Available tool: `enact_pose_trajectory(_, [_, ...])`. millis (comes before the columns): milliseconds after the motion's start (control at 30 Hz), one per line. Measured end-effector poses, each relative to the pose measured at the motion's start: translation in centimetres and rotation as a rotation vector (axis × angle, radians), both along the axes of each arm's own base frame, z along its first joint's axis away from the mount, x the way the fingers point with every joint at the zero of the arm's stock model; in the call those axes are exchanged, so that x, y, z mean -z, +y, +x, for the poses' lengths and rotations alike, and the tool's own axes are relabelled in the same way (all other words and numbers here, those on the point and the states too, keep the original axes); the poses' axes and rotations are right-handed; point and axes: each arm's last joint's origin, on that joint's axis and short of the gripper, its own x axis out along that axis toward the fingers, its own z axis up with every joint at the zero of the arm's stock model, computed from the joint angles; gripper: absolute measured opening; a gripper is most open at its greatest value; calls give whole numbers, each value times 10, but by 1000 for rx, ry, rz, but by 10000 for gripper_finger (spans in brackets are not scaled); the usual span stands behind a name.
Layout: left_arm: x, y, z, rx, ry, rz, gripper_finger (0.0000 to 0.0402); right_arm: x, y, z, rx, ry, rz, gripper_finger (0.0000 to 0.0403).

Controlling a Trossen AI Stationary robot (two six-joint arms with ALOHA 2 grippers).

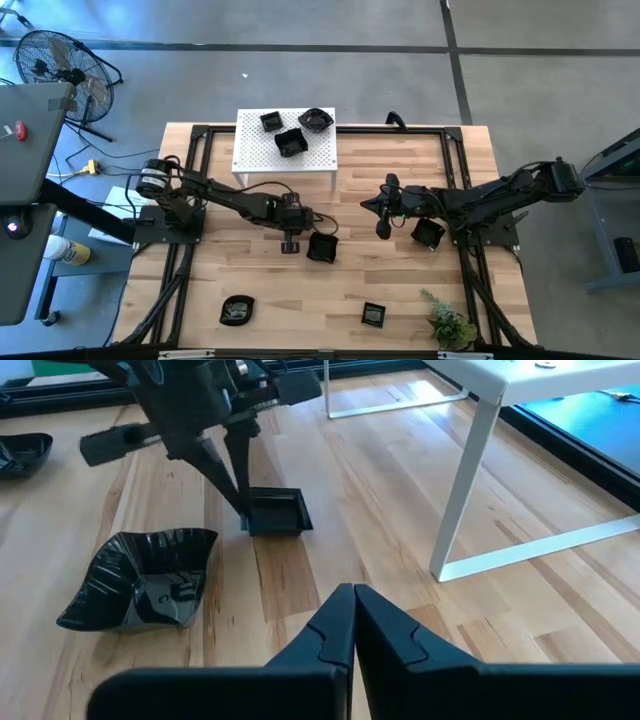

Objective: Pick & Place Mini shaped plates
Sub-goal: Stack the black square plate on top of the black square plates on the shelf

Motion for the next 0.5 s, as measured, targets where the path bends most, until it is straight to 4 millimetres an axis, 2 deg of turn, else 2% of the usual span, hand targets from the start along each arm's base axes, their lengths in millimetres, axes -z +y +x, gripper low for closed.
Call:
enact_pose_trajectory(233, [-38,-1,-4,34,-58,-19,3,0,0,0,0,3,0,3])
enact_pose_trajectory(500, [-121,4,-28,-28,-248,5,2,2,0,-1,-1,18,2,6])
